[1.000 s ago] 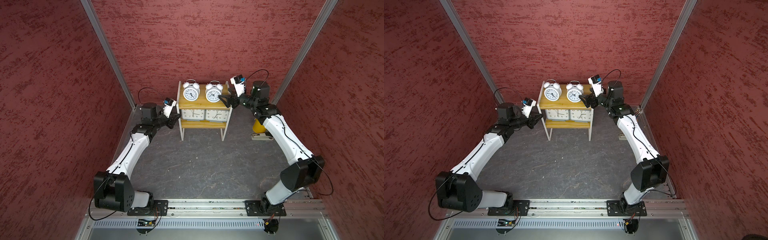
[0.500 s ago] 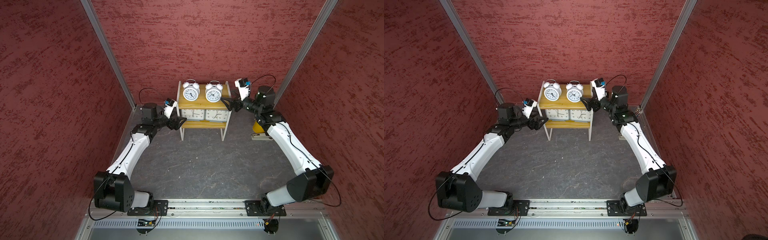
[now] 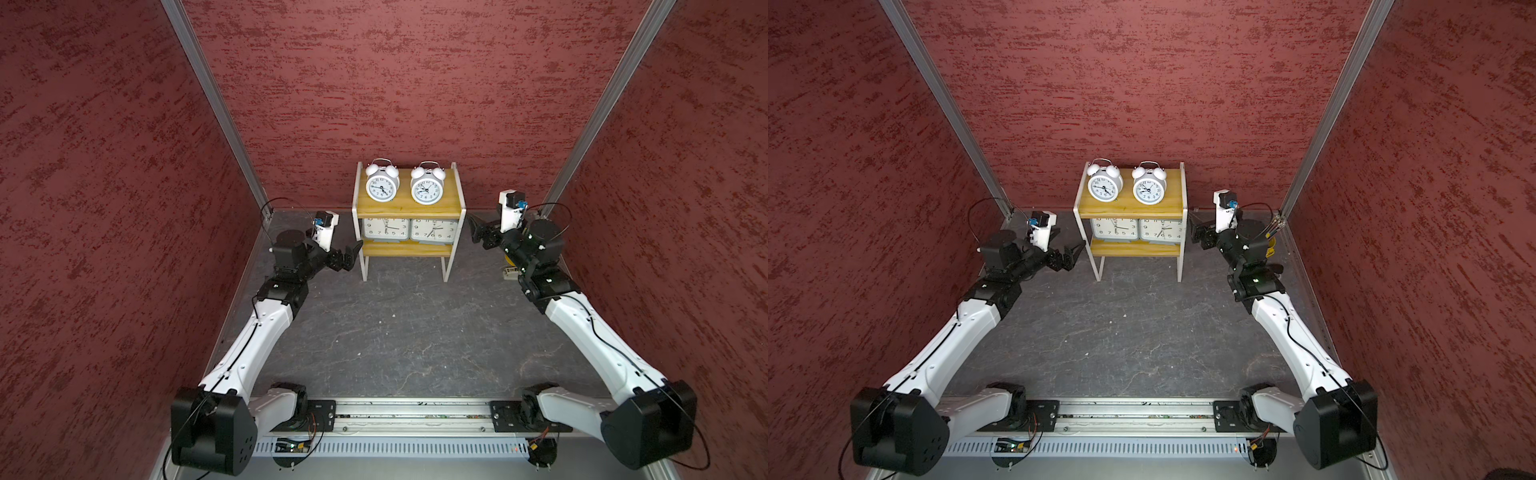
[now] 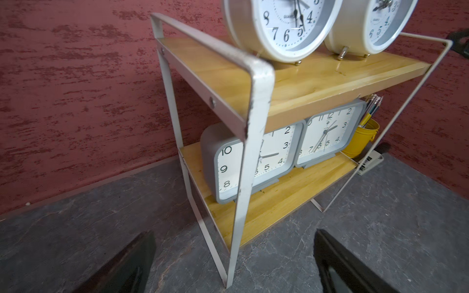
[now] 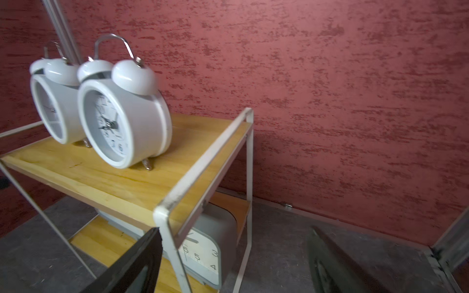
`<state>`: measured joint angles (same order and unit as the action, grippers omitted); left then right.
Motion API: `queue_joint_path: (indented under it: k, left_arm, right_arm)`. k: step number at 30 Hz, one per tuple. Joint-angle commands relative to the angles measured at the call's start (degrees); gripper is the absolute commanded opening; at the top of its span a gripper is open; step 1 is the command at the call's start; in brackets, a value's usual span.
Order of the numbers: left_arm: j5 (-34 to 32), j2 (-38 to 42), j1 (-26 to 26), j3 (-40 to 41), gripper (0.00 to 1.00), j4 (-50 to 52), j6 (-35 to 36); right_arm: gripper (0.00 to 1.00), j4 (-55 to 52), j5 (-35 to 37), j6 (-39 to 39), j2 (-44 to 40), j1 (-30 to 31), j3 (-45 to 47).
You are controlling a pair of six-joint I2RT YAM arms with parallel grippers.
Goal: Place the alarm clocks on the shelf by style
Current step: Place the alarm on the shelf, then reset both arms
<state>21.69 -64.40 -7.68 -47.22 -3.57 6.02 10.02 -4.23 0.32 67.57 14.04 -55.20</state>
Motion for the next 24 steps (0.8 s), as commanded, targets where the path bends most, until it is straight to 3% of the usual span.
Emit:
queue_joint_path:
  k: [1, 5, 9, 16, 24]
  left_arm:
    - [-9.27, 1.36, -0.02, 4.29, 1.0, -8.43, -3.43]
    - [-18.37, 0.38, 0.34, 7.83, 1.0, -10.95, -3.69]
    - [-21.69, -1.61, 2.04, 11.31, 1.0, -13.74, -2.7]
    - [-18.91, -4.44, 7.9, 15.61, 1.0, -15.47, -3.19]
    - [-13.5, -7.93, 12.61, 22.71, 1.0, -28.37, -4.56]
  right_arm:
    - [0.9, 6.42, 9.93, 2.08, -1.11, -0.24, 4.67]
    - [0.91, 9.52, 14.99, 3.0, -0.72, -0.3, 10.55]
    - [0.91, 13.68, 19.03, 2.82, 1.01, -0.31, 16.55]
    - [0.93, 21.34, 23.21, 1.08, 4.17, -1.24, 24.7]
    - [0.95, 23.6, 18.46, 2.06, 5.73, -6.18, 27.44]
